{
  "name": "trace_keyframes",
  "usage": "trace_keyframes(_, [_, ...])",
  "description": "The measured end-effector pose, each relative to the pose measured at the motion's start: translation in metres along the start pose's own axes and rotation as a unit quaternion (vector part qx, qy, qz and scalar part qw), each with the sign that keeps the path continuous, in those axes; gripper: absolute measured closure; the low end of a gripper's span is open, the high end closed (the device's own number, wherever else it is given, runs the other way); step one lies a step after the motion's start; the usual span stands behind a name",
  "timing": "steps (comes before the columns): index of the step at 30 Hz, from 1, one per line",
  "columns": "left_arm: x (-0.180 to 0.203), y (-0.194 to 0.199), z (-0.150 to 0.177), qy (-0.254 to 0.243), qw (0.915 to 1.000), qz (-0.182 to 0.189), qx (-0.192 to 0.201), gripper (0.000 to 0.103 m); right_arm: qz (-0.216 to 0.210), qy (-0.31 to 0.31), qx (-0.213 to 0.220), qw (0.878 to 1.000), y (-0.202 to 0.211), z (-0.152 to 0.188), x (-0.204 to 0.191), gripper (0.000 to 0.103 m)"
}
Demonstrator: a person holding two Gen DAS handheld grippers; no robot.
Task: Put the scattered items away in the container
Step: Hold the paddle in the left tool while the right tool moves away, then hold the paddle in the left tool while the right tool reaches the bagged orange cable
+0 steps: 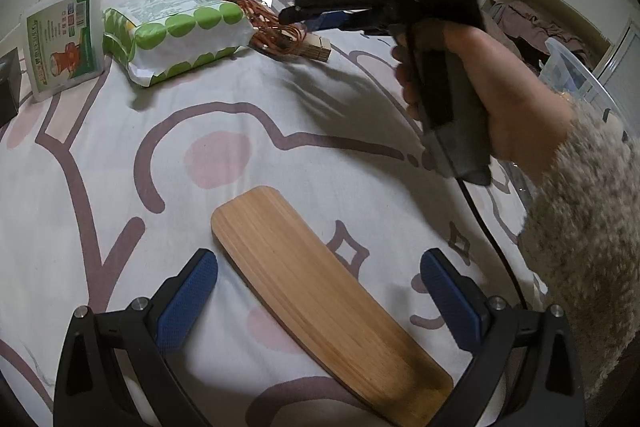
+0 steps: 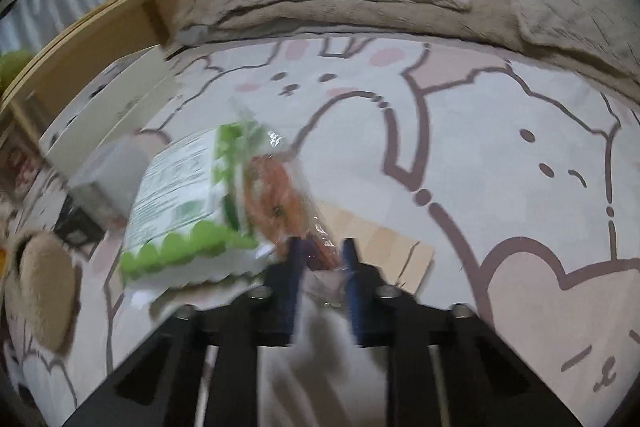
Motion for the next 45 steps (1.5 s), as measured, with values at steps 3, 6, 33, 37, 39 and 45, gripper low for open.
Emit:
trace_keyframes(3, [-0.001,0.000,0.000,0.001,1.0000,0.001,0.001,0.002,-0.028,-0.008,0.005,1.000,0.021,0.012,-0.003,0.097])
trace_keyframes(6, [-0.001,0.001,-0.001,0.003,1.0000,0.003,0.002,0.002,-0.049,-0.022,0.002,0.999,0.045,0.028,-0.001,0.097])
trace_keyframes(33, [0.014,-0.008,0.021,-0.079,0.9890,-0.119,-0.039,0.000,-0.027,-0.127,0.025,0.991,0.174,0.182,0.058,0.097])
trace_keyframes(37, [0.012,-0.002,0.030,-0.082,0.9877,-0.126,-0.042,0.000,0.009,-0.120,0.024,0.992,0.169,0.182,0.070,0.097])
trace_keyframes(39, [0.014,0.002,0.033,-0.087,0.9866,-0.131,-0.045,0.000,0.051,-0.094,0.023,0.994,0.167,0.182,0.071,0.097])
trace_keyframes(45, [0.006,0.016,0.046,-0.093,0.9825,-0.151,-0.056,0.000,0.117,-0.022,0.033,0.992,0.169,0.186,0.067,0.076])
Point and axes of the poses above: each gripper's, at about its wrist camera, not at the fingertips, and y roughly against the way its jaws point, x to its right, z to its underside, the point moved 6 cm from there along -y, roughly the way its jaws point, and after that the axes turned 10 degrees about -y, right-handed, at the moved point
